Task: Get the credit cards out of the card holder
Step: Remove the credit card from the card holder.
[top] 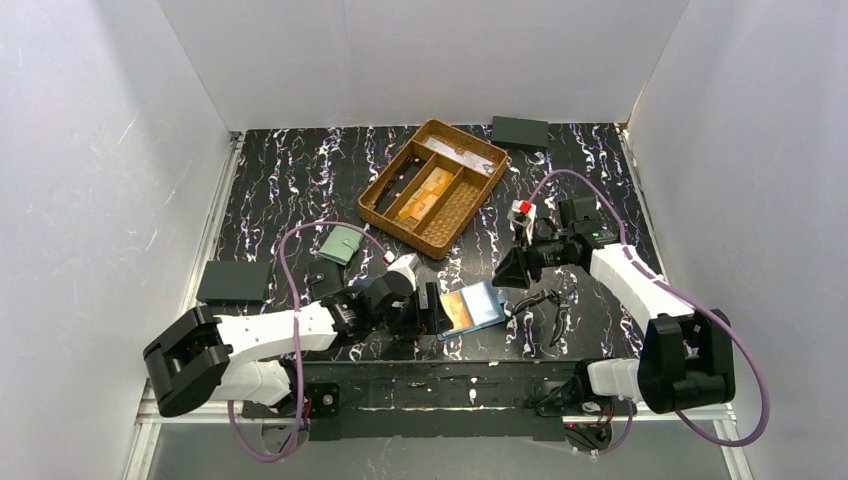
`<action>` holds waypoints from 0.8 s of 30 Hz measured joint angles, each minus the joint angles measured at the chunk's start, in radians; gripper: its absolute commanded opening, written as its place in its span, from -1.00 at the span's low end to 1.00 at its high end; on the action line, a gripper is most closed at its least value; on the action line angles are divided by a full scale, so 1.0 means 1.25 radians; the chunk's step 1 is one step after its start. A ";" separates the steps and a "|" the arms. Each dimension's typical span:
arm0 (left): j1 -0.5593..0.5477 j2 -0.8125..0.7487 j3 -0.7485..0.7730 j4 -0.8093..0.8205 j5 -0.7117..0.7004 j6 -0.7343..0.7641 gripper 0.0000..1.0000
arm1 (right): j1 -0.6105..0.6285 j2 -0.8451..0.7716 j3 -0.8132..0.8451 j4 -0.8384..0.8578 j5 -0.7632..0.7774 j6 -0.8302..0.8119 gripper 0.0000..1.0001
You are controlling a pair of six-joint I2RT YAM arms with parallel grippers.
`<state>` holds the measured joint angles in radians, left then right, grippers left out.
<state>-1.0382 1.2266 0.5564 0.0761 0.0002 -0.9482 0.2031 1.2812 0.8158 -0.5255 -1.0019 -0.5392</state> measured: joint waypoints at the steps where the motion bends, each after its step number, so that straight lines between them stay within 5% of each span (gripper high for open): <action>1: 0.000 0.011 0.000 0.015 -0.005 -0.005 0.52 | 0.000 0.000 -0.010 0.026 -0.004 0.030 -0.08; 11: 0.000 0.040 -0.006 0.146 -0.029 -0.054 0.38 | 0.036 0.079 -0.053 0.185 -0.045 0.255 -0.08; 24: 0.000 0.040 -0.046 0.209 -0.038 -0.080 0.36 | 0.054 0.138 -0.053 0.212 -0.058 0.299 -0.07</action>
<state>-1.0382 1.2762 0.4988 0.3374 -0.0467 -1.0485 0.2710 1.4532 0.7490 -0.2604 -1.0744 -0.1654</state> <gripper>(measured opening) 0.686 0.461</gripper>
